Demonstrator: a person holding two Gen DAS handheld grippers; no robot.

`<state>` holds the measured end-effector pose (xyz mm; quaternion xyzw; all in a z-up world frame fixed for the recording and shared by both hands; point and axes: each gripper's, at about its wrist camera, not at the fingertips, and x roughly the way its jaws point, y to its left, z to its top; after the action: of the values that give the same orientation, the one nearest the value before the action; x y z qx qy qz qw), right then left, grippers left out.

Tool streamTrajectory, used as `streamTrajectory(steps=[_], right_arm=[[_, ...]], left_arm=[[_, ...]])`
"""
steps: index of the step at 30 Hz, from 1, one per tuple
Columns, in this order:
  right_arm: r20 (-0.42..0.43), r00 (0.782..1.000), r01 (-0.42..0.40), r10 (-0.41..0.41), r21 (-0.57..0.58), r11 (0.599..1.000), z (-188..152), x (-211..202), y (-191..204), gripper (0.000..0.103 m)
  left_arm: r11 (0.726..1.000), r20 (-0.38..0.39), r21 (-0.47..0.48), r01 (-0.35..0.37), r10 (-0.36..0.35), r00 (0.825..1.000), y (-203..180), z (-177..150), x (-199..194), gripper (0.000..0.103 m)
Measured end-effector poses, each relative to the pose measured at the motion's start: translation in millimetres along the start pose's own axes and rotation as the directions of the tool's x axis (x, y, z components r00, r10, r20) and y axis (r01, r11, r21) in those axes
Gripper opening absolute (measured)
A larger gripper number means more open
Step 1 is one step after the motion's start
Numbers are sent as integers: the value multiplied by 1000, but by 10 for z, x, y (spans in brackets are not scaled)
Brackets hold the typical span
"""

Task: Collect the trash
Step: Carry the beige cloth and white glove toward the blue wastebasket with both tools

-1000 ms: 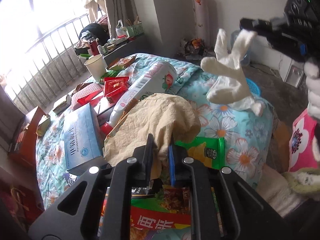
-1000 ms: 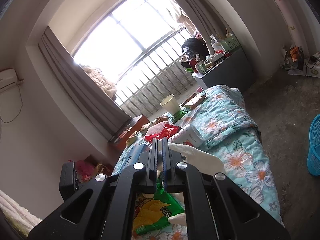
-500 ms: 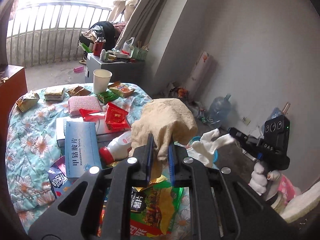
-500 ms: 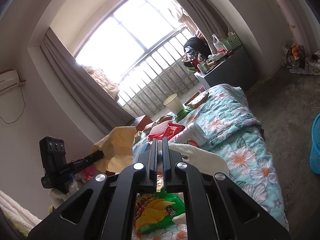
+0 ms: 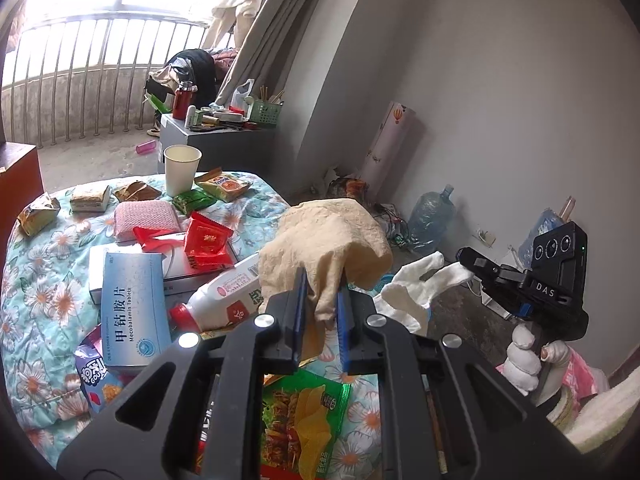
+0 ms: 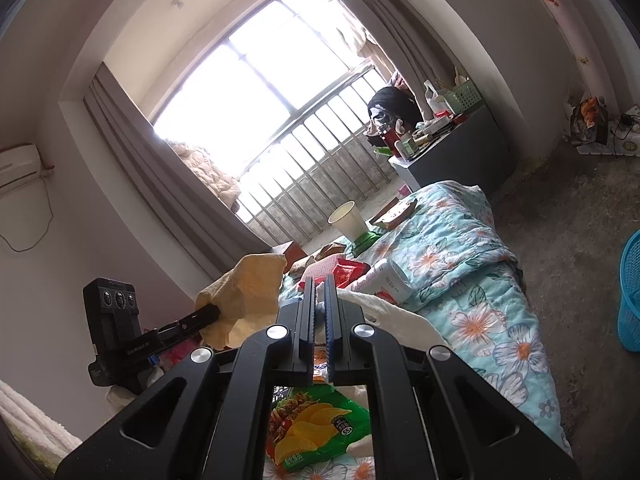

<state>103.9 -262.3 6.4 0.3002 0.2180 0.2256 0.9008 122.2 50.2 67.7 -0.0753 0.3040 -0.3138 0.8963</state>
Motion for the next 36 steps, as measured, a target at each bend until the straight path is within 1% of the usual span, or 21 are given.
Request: streamTrajectory(steps=[12, 18, 23, 29, 36], right_arm=[[96, 995, 25, -26, 9, 1000, 87, -374, -154, 5], [161, 986, 45, -49, 29, 999, 119, -649, -302, 5], [214, 974, 72, -81, 50, 996, 154, -887, -455, 5], [280, 951, 112, -130, 79, 991, 188, -1169, -638, 5], [343, 922, 144, -179, 124, 982, 257, -1429, -912, 5]], left_arm=[[996, -32, 74, 56, -54, 998, -378, 138, 325, 12], [990, -78, 106, 98, -90, 993, -629, 206, 602, 12], [981, -117, 125, 148, -134, 984, -853, 256, 871, 12], [958, -167, 191, 215, -184, 969, -1265, 317, 1247, 12], [921, -239, 249, 301, -243, 940, -1787, 352, 1742, 12]])
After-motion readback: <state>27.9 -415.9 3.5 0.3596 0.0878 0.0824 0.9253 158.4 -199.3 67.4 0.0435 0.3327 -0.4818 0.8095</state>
